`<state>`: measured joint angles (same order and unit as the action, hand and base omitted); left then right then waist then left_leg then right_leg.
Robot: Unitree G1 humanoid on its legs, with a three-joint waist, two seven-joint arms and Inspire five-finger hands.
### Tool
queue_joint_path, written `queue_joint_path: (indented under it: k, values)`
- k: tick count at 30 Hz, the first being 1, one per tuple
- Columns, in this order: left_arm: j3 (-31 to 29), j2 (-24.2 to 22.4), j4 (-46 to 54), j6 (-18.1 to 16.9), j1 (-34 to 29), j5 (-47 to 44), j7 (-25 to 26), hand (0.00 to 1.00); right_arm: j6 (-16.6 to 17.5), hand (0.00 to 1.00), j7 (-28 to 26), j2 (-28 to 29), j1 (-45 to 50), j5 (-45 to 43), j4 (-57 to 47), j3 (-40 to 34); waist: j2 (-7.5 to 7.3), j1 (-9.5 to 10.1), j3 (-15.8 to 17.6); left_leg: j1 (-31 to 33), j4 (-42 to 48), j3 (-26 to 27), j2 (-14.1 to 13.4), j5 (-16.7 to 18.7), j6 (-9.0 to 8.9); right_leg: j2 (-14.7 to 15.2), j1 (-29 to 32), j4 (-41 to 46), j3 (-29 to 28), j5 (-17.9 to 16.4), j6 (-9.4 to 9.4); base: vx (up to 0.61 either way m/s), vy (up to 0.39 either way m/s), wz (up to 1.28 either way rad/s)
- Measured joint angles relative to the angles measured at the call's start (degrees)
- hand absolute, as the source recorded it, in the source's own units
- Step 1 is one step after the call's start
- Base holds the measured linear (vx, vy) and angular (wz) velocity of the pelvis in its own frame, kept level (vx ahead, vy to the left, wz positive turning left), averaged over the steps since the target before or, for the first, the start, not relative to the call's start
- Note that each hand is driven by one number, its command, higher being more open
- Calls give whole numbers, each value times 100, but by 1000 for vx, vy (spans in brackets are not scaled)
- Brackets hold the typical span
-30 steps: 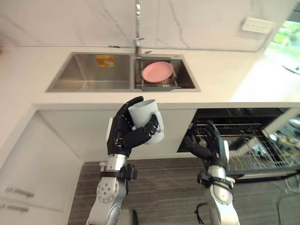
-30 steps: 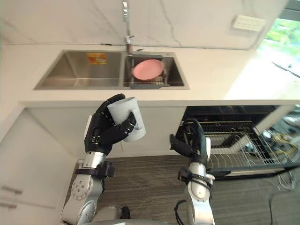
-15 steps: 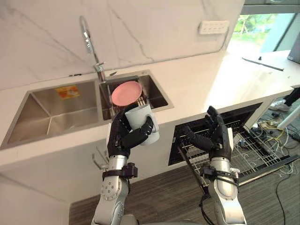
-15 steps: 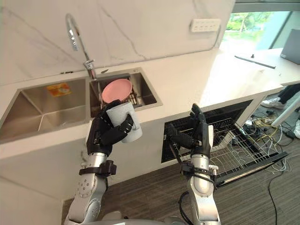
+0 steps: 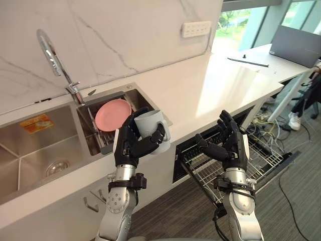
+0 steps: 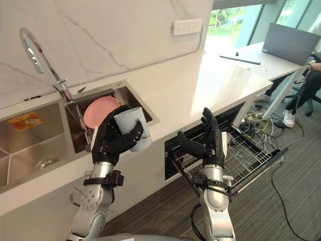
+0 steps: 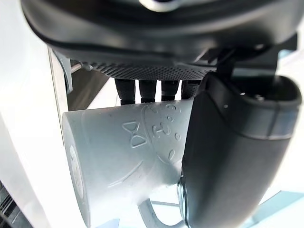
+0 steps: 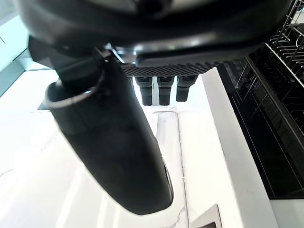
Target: Walk over to the sink, pick up the cup, carry it to the dishwasher, place the cup inside the dishwasher, then close the dishwasher door
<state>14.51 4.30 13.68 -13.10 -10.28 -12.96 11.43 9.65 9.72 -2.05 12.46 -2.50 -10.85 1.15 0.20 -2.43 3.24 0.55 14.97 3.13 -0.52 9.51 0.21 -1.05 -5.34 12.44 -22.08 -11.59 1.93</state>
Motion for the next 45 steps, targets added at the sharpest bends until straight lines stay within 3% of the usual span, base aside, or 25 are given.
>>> queue_joint_path:
  k: [9,15,29,38,45]
  values:
    - [-183,168,-549,2,554,134,103,30,2,90,-260,-28,2,-426,-15,-50,43,-57,-27,-298,-538,484,-69,-254,52,3,4,-389,-475,368,85,-41,19,-31]
    - [-437,245,-1202,22,973,175,265,30,13,90,-450,-245,0,-916,-265,286,112,-160,-70,-312,-779,754,-47,-360,57,19,131,-557,-726,551,129,-81,14,-22]
    - [-365,365,-1909,44,1875,184,366,30,191,90,-843,-669,-380,-1818,-590,976,126,-298,-79,-230,-880,901,-33,-563,78,14,290,-703,-888,751,197,-24,-5,-6]
    - [303,231,-1905,46,1891,423,237,30,191,90,-819,-692,-587,-2019,-582,1160,141,-299,-88,-190,-919,845,-17,-604,100,44,292,-762,-820,789,206,-3,-11,3]
    - [739,130,-1851,47,1916,624,205,30,191,90,-676,-653,-690,-2049,-397,1284,152,-295,-95,-222,-1242,733,80,-849,131,103,359,-758,-703,789,206,-25,-28,10]
